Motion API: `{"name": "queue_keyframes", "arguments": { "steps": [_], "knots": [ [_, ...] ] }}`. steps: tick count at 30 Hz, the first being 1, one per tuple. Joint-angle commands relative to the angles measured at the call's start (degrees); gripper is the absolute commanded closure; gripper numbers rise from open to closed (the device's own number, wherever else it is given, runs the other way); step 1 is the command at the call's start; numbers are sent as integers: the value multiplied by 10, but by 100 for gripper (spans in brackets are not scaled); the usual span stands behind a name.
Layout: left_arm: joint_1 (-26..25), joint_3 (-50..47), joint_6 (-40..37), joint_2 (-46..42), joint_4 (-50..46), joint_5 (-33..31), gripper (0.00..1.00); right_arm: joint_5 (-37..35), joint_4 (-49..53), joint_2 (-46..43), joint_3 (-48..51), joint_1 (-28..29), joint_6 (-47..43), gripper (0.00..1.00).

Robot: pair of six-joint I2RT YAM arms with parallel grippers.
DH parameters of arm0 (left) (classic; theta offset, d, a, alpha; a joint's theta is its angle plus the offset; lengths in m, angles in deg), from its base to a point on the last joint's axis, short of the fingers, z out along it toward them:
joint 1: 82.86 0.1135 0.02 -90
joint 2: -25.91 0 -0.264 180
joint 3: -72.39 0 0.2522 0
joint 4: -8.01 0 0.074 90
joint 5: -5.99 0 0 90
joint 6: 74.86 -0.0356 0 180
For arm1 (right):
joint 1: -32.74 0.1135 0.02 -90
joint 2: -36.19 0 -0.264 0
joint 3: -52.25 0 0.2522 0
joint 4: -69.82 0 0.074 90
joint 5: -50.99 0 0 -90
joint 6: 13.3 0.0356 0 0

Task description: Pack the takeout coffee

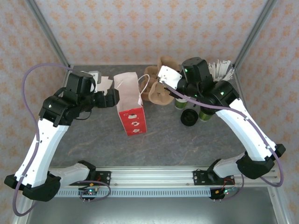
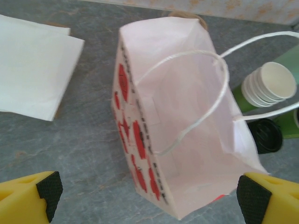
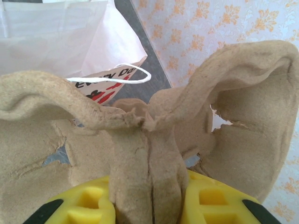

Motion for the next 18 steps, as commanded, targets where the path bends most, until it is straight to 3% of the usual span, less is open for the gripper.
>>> {"name": "queue_keyframes", "arguments": {
  "steps": [1, 7, 15, 18],
  "knots": [
    [4, -6, 0, 22, 34, 42, 1, 22, 5, 7, -28, 1, 7, 74],
    [4, -1, 0, 58, 77, -3, 16, 54, -1, 23, -69, 5, 7, 74],
    [4, -8, -15, 76, 112, -25, 52, 137, -26, 77, -141, 29, 32, 75],
    [4, -31, -12, 59, 140, -22, 59, 156, -40, 109, -164, 39, 37, 75]
  ]
}}
